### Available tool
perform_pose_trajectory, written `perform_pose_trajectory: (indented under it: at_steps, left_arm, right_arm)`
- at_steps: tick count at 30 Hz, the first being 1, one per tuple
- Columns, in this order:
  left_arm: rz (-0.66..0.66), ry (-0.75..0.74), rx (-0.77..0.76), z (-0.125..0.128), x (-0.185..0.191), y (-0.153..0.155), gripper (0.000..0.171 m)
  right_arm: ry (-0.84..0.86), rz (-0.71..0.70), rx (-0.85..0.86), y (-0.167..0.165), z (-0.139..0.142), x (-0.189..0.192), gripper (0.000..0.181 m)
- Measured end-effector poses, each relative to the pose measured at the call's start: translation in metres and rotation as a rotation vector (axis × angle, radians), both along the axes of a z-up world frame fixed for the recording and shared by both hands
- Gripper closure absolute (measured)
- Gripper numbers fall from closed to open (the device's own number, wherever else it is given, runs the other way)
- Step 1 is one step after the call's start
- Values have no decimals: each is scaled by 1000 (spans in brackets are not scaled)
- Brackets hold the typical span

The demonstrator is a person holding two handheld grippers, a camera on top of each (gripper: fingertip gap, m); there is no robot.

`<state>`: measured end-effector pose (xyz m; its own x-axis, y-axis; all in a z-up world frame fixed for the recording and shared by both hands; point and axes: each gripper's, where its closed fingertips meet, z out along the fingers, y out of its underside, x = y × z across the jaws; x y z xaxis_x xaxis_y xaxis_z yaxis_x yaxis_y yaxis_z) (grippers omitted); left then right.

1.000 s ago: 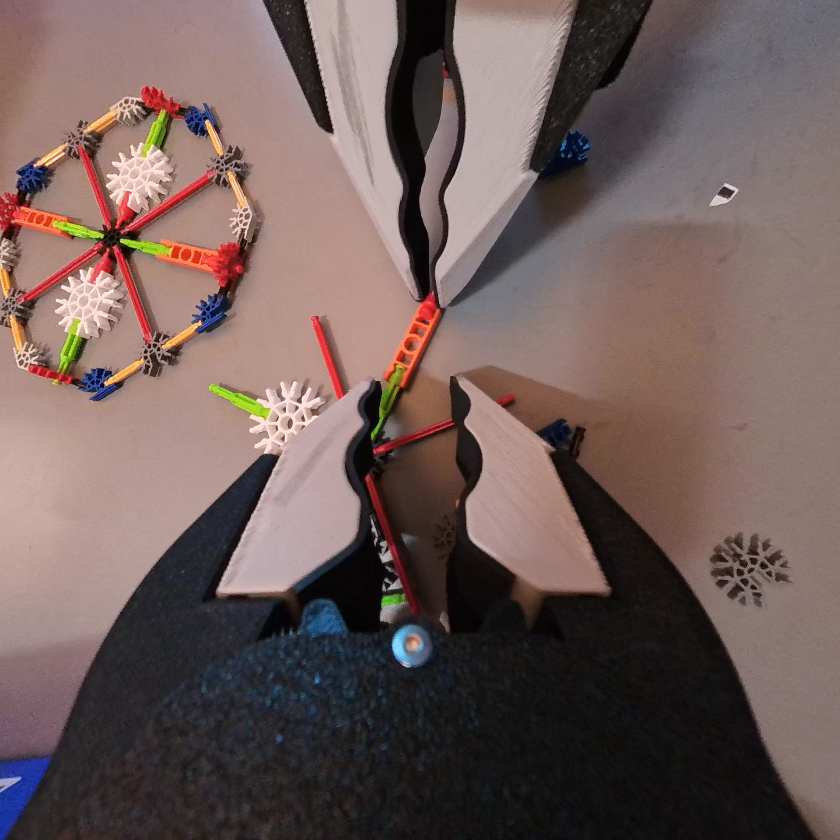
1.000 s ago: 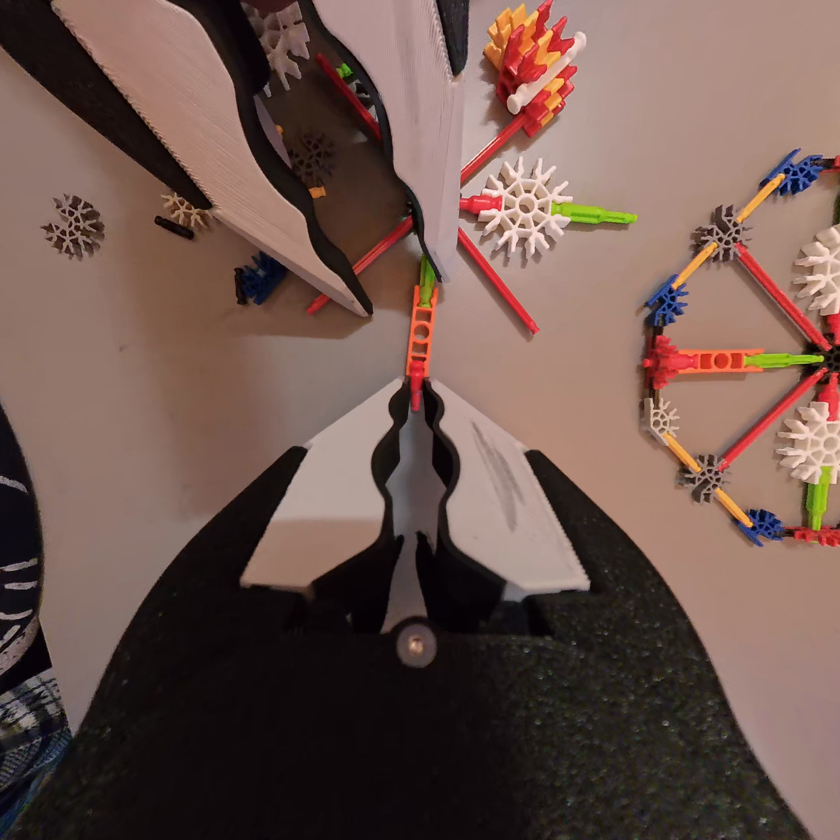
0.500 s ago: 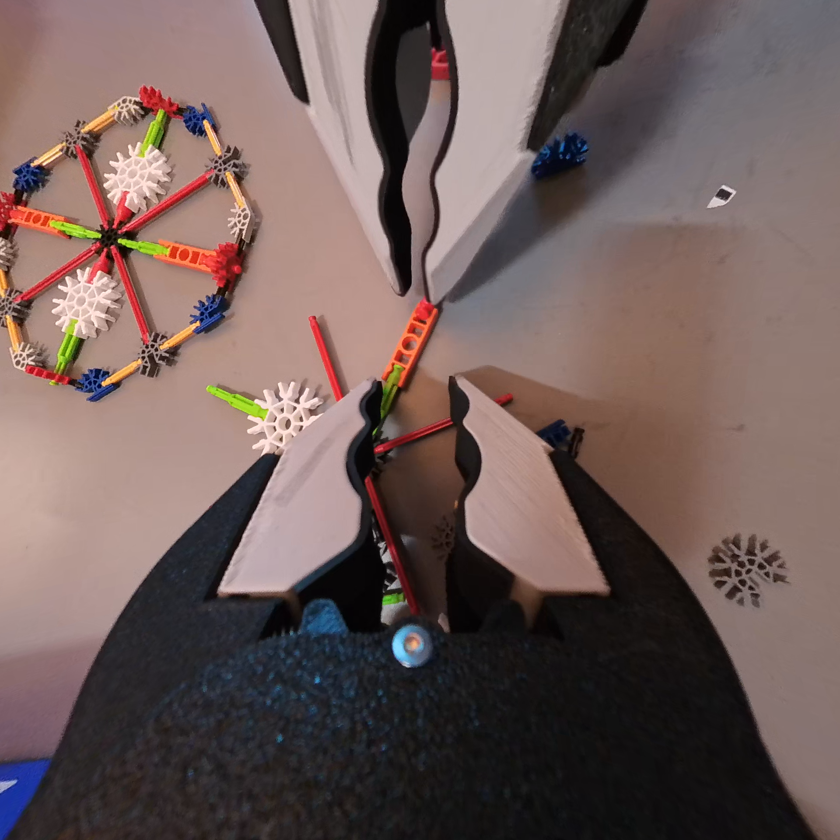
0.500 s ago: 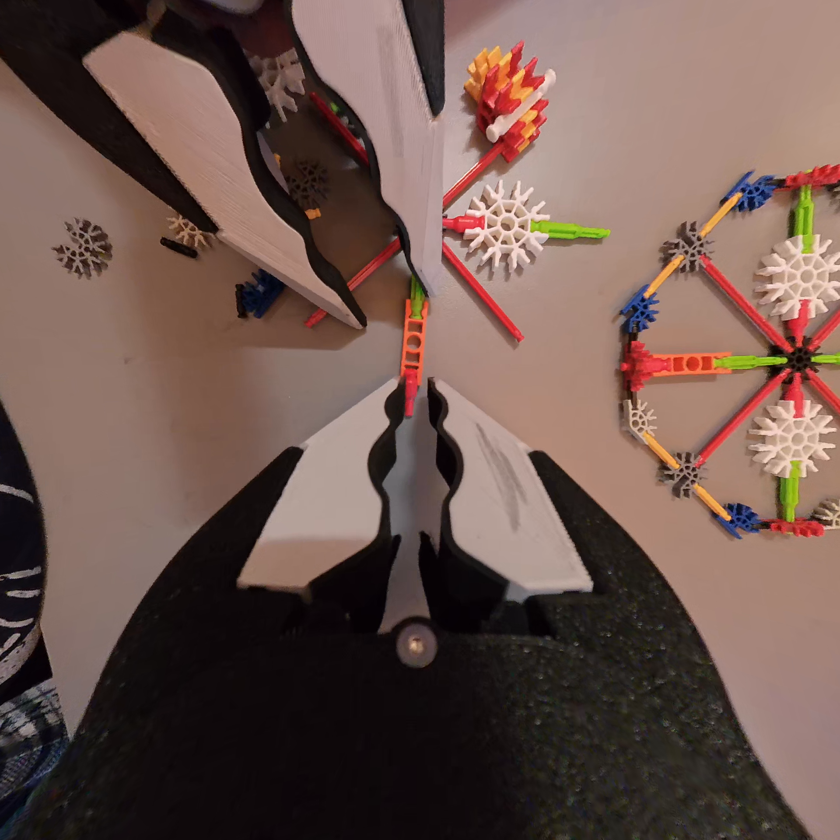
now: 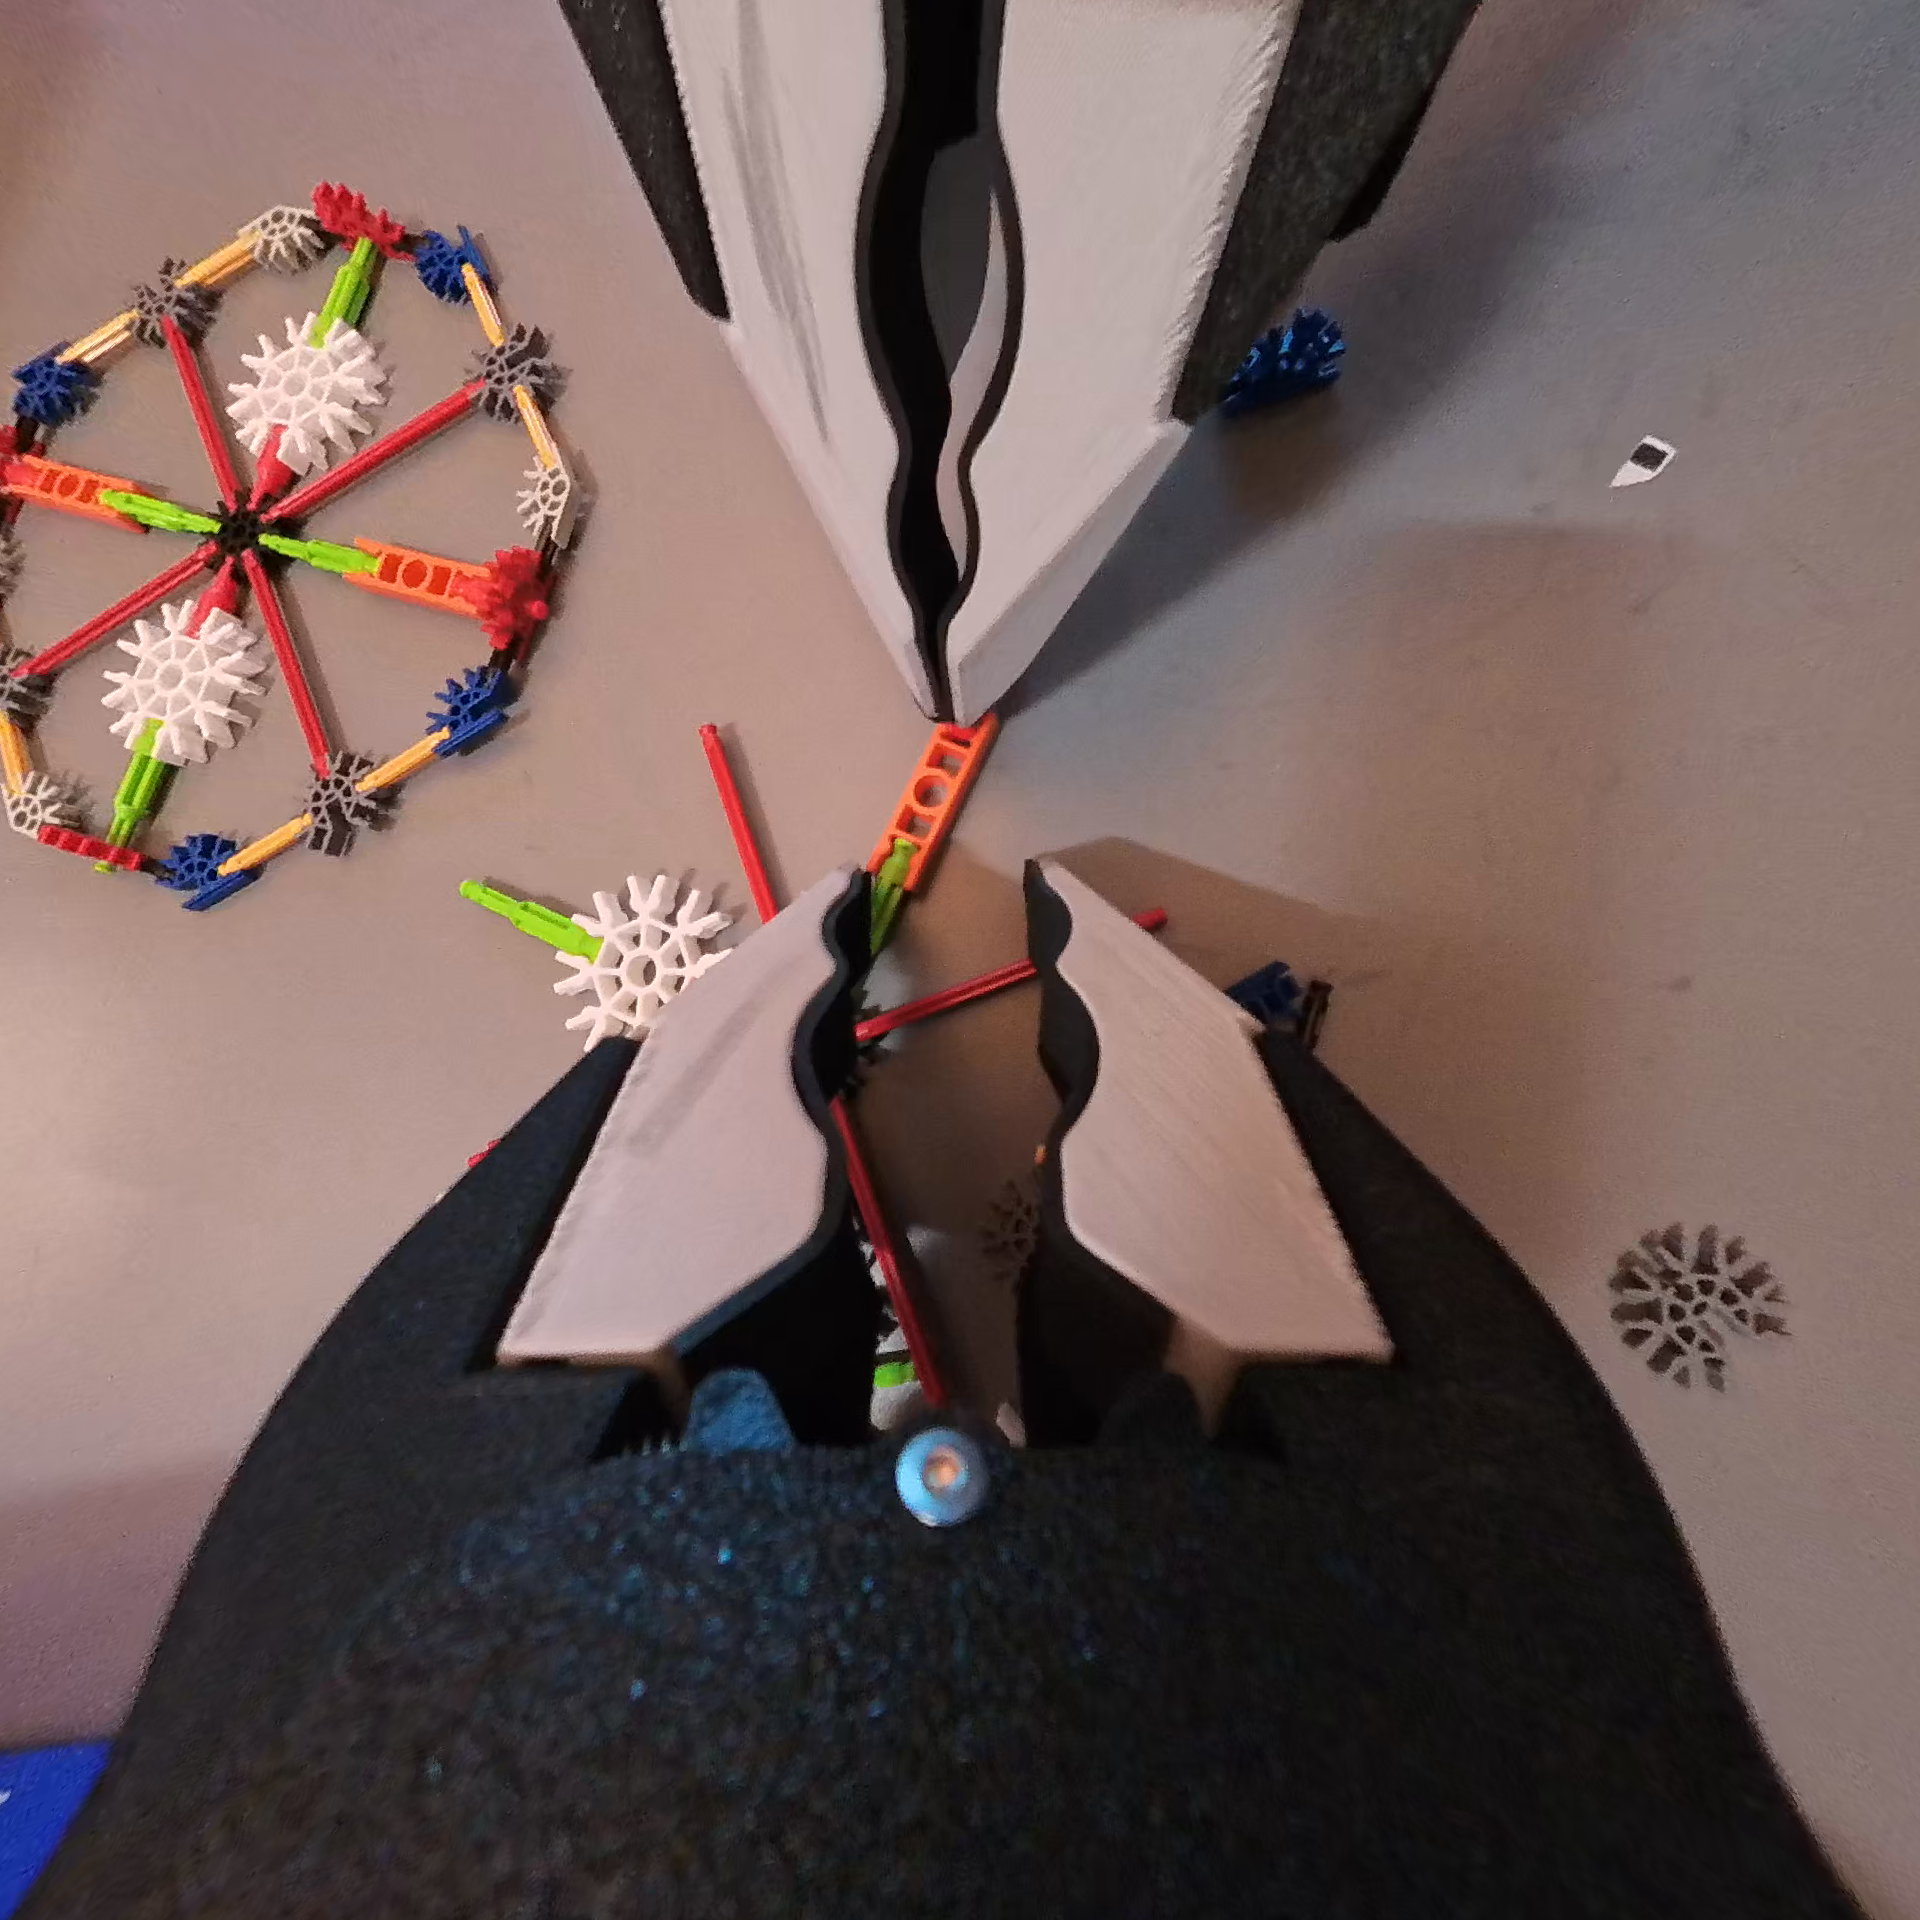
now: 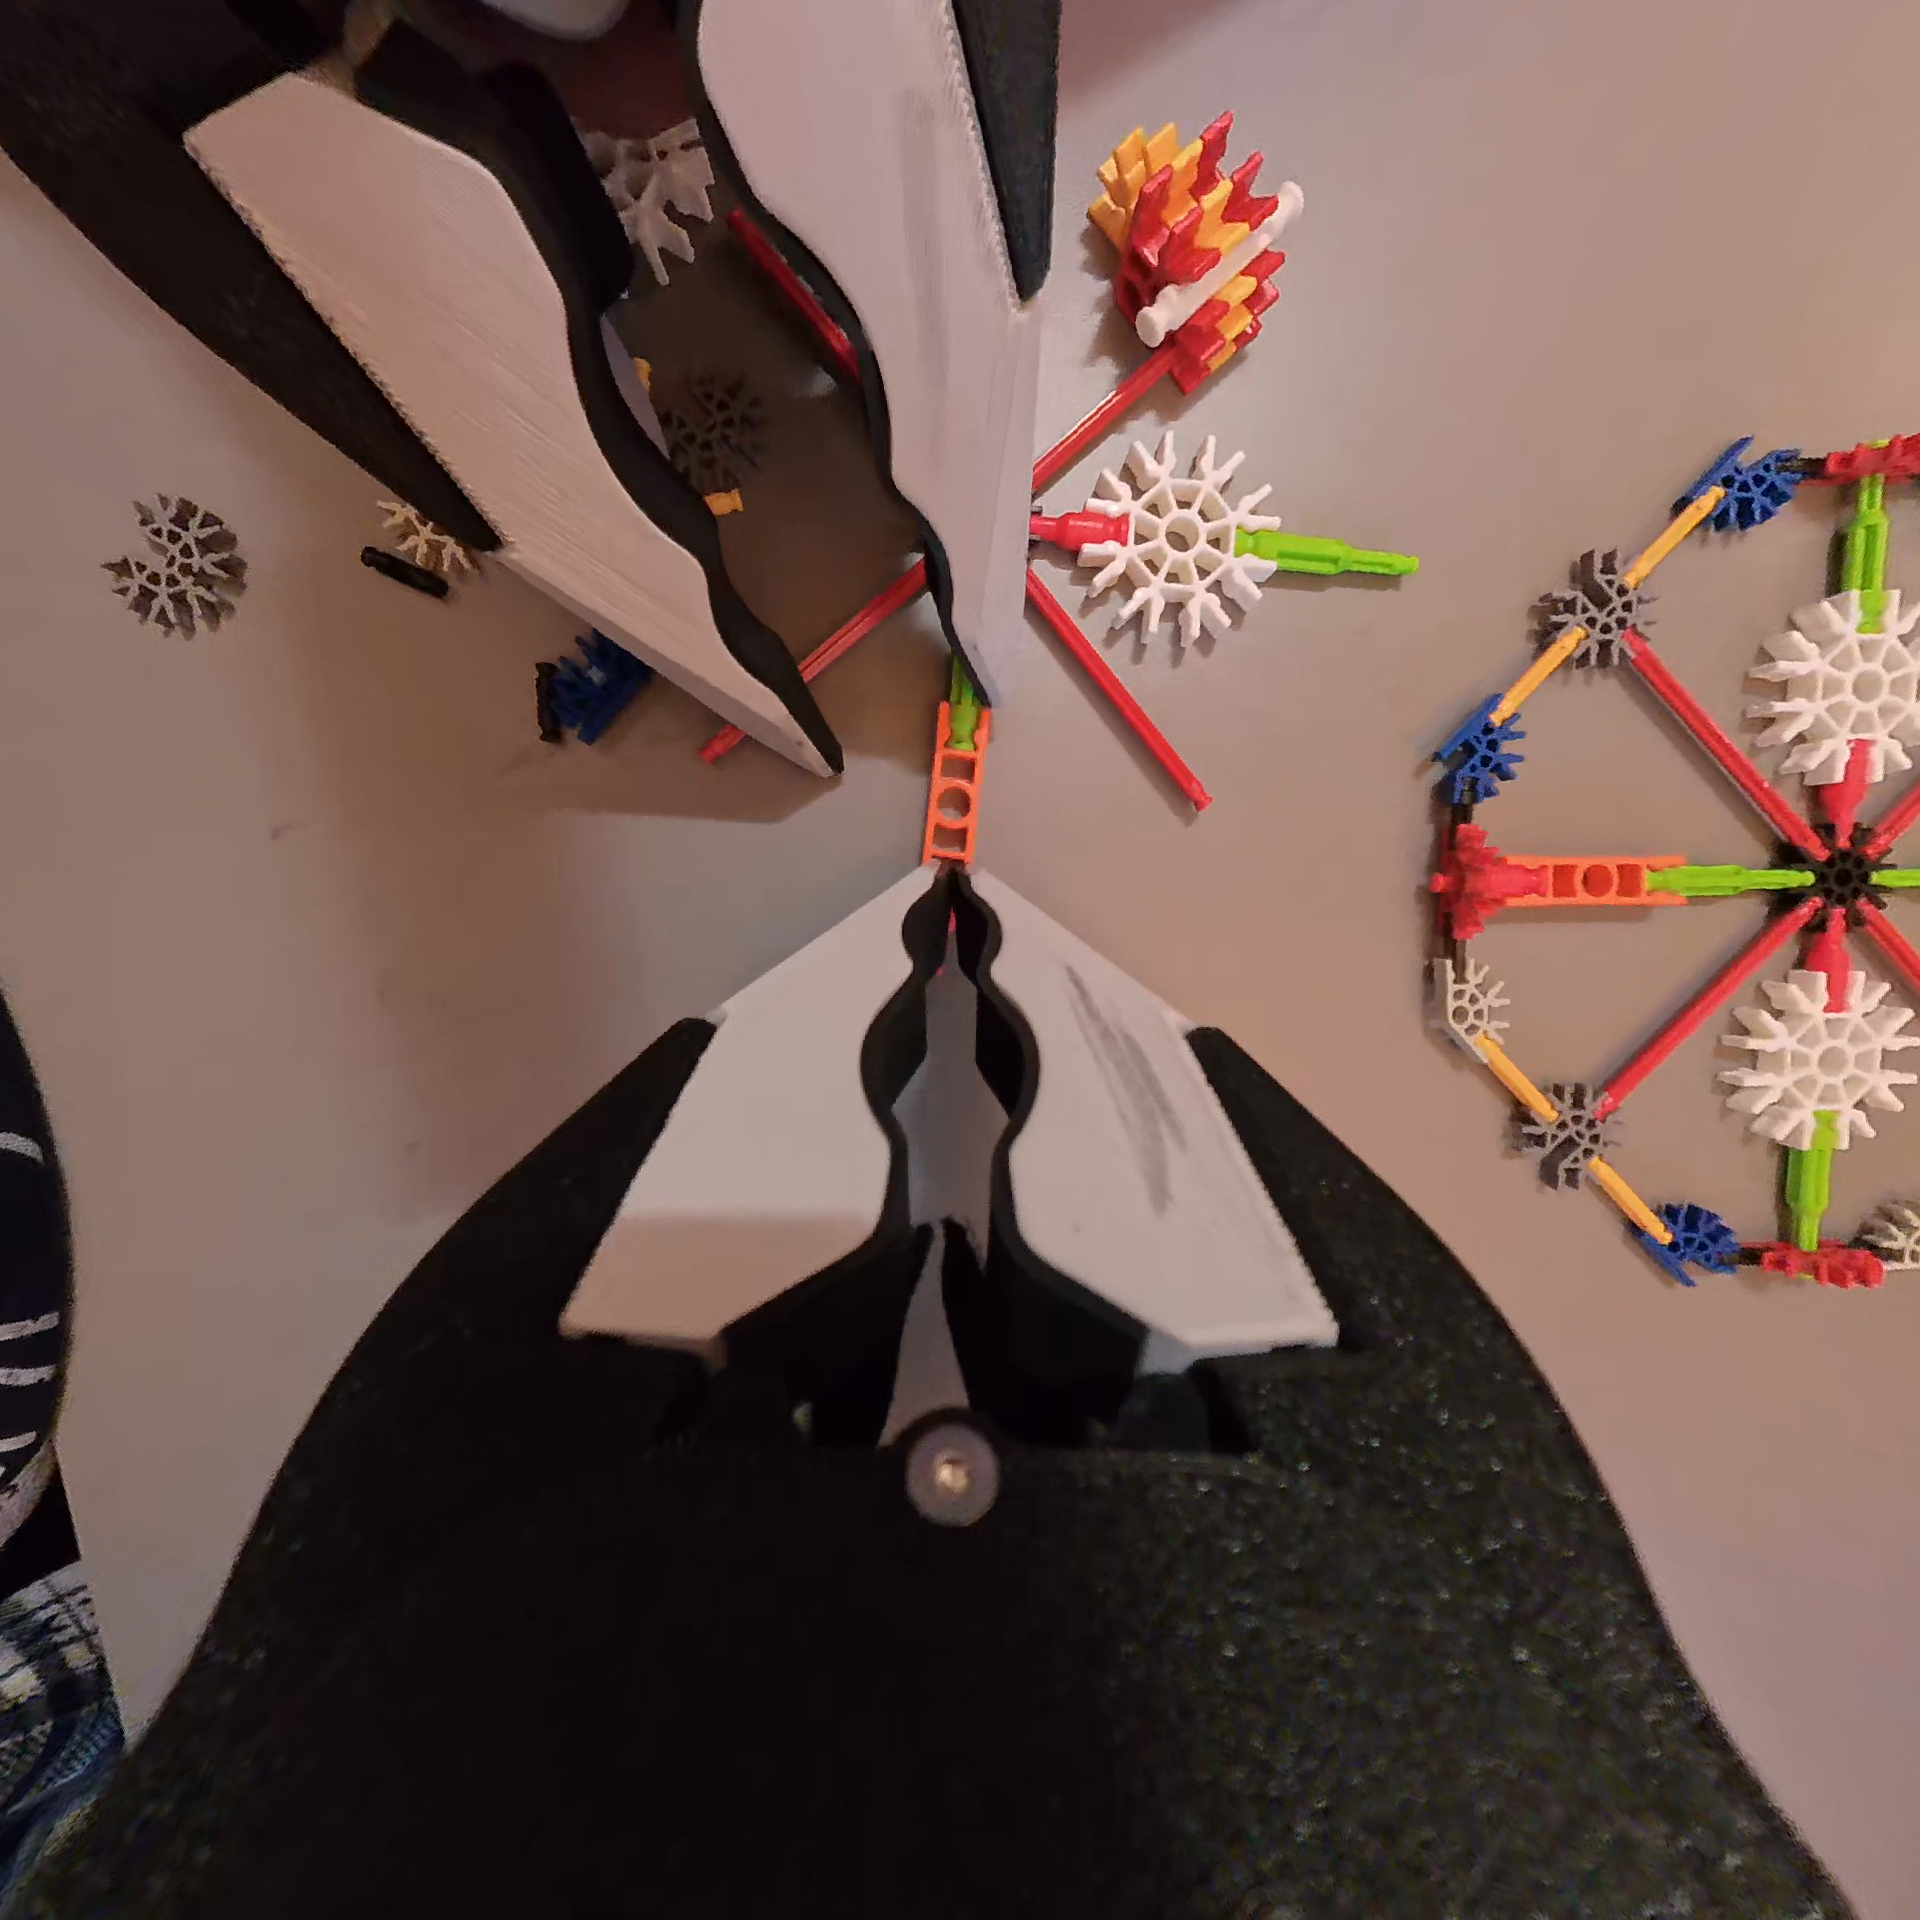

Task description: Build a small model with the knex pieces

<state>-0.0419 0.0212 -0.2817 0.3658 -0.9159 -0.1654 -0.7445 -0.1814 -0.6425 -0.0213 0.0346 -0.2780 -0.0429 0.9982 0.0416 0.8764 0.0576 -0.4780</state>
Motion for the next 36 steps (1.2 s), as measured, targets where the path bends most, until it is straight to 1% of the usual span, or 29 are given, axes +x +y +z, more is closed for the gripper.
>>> perform_pose_trajectory:
  at_steps: [1, 10, 17, 25, 30, 36]
  left_arm:
    - [1, -2, -2, 0, 0, 0, 142]
    - [9, -16, -16, 0, 1, 1, 143]
    - [14, -23, -21, -1, 1, 1, 143]
    - [22, -25, -25, -1, 0, 2, 143]
    - [27, -29, -26, -1, 1, 2, 142]
    - [28, -35, -31, -2, 1, 3, 142]
  right_arm:
    - [-1, 2, 2, 0, 0, -1, 181]
    - [7, -2, -8, 0, -1, -3, 181]
    - [-42, 27, -16, -2, -1, -2, 181]
    - [-105, 62, -64, -3, -2, -1, 181]
    - [-99, 83, -143, -3, -2, -1, 181]
    - [-132, 109, -174, -3, -2, -1, 181]
